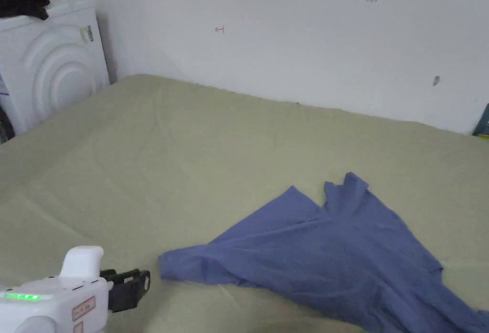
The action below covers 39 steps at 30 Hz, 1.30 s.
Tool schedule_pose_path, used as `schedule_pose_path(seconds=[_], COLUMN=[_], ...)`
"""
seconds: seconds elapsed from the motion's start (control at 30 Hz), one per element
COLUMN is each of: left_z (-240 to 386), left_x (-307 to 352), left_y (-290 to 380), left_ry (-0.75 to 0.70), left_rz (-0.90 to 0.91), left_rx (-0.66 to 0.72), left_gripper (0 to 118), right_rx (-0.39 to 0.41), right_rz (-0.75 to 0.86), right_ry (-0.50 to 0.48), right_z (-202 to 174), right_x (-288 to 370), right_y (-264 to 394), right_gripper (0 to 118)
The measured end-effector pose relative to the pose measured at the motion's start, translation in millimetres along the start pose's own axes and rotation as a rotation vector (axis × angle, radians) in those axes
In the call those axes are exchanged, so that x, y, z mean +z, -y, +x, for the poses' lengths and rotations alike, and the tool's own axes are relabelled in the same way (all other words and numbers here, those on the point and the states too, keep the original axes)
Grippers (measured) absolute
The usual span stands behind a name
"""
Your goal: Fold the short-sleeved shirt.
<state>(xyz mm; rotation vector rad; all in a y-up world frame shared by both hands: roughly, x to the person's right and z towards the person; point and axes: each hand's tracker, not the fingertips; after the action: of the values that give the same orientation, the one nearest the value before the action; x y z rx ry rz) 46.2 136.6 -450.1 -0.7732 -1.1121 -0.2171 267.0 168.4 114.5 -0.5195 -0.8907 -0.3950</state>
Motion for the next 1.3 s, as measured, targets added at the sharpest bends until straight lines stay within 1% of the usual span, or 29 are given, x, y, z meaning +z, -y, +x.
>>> schedule_pose_path(seconds=[0.03, 0.07, 0.13, 0.17, 0.23, 0.27, 0.3, 0.33, 0.37, 0.5, 0.53, 0.6, 0.63, 0.67, 0.7, 0.73, 0.77, 0.83, 0.87, 0.93, 0.97, 1.03, 1.1, 1.13, 1.2, 1.23, 1.3], left_z=[-1.3, -4.1, -10.5, -10.9, -7.9, -5.8, -4.7, -3.8, -1.7, -0.4, 0.4, 2.3, 5.2, 11.3, 18.8, 26.5, 29.2, 32.7, 29.8, 23.5, 22.0, 22.7, 23.7, 24.0, 27.0, 27.9, 30.1], left_x=[-7.9, -15.9, -36.5, -45.5, -64.6, -76.4, -86.7, -100.2, -113.8, -165.2, -176.9, -197.6, -202.0, -202.2, -196.0, -188.2, -186.4, -186.9, -186.4, -177.8, -172.6, -160.4, -149.4, -146.1, -139.6, -138.5, -137.3], left_y=[0.1, 2.4, 0.8, -0.1, -8.8, -13.3, -17.1, -22.3, -32.4, -50.1, -51.2, -48.7, -46.8, -40.8, -36.1, -33.5, -32.1, -23.8, -24.3, -29.1, -30.4, -33.7, -36.2, -37.9, -39.2, -40.0, -41.2], left_ry=[-0.024, -0.077, 0.008, -0.006, -0.021, -0.035, -0.061, -0.081, -0.092, -0.095, -0.114, -0.13, -0.129, -0.109, -0.1, -0.096, -0.059, -0.065, -0.045, 0.014, 0.04, 0.046, 0.037, 0.046, 0.033, 0.029, 0.012], left_rz=[-0.023, -0.078, -0.098, -0.086, -0.099, -0.098, -0.085, -0.076, -0.083, -0.104, -0.123, -0.186, -0.216, -0.222, -0.183, -0.136, -0.142, -0.157, -0.16, -0.138, -0.126, -0.078, -0.035, -0.042, -0.019, -0.014, -0.004], left_rx=[-0.02, -0.051, -0.059, -0.036, -0.05, -0.06, -0.066, -0.074, -0.086, -0.119, -0.131, -0.158, -0.171, -0.19, -0.228, -0.265, -0.272, -0.256, -0.247, -0.142, -0.119, -0.124, -0.094, -0.088, -0.076, -0.076, -0.069], left_gripper=[0, 0, 0, 0, 1, 15, 44, 85, 88, 87, 87, 87, 82, 70, 57, 28, 4, 1, 0, 0, 0, 0, 0, 0, 0, 0, 0], right_rx=[0.012, 0.017, 0.004, -0.003, 0.0, 0.002, 0.005, 0.009, 0.009, -0.016, -0.024, -0.035, -0.039, -0.042, -0.042, -0.039, -0.035, -0.033, -0.035, -0.035, -0.026, 0.003, 0.021, 0.036, 0.096, 0.112, 0.155], right_rz=[0.003, 0.007, 0.005, -0.005, -0.014, -0.023, -0.032, -0.045, -0.062, -0.094, -0.098, -0.105, -0.11, -0.114, -0.118, -0.122, -0.124, -0.131, -0.14, -0.151, -0.15, -0.14, -0.137, -0.139, -0.134, -0.141, -0.172], right_ry=[0.016, 0.013, -0.031, -0.033, -0.035, -0.039, -0.041, -0.04, -0.04, -0.055, -0.058, -0.061, -0.063, -0.061, -0.057, -0.057, -0.056, -0.053, -0.054, -0.055, -0.054, -0.048, -0.047, -0.049, -0.033, -0.032, 0.001], right_z=[-6.3, -10.2, -14.1, -17.4, -23.9, -24.2, -26.6, -29.2, -31.2, -41.8, -35.8, -37.6, -38.2, -39.1, -39.6, -39.2, -38.8, -35.8, -33.4, -30.6, -29.2, -26.2, -21.1, -18.5, -14.0, -9.4, 1.5], right_x=[-6.2, -11.3, -23.7, -30.4, -41.9, -47.8, -53.3, -60.0, -66.4, -80.3, -85.9, -90.5, -92.5, -93.7, -95.2, -96.8, -98.7, -106.0, -111.1, -120.1, -124.4, -134.3, -148.0, -156.8, -179.2, -194.9, -231.9], right_y=[-0.7, -1.4, -5.9, -8.8, -13.2, -16.0, -17.8, -19.3, -20.5, -25.1, -22.8, -22.7, -22.8, -23.0, -23.2, -23.7, -24.0, -25.0, -26.9, -32.6, -37.5, -49.8, -63.4, -71.6, -88.8, -96.9, -111.5], right_gripper=[6, 6, 5, 6, 6, 6, 6, 6, 6, 6, 6, 6, 6, 6, 6, 6, 6, 6, 6, 6, 6, 6, 6, 6, 6, 6, 6])
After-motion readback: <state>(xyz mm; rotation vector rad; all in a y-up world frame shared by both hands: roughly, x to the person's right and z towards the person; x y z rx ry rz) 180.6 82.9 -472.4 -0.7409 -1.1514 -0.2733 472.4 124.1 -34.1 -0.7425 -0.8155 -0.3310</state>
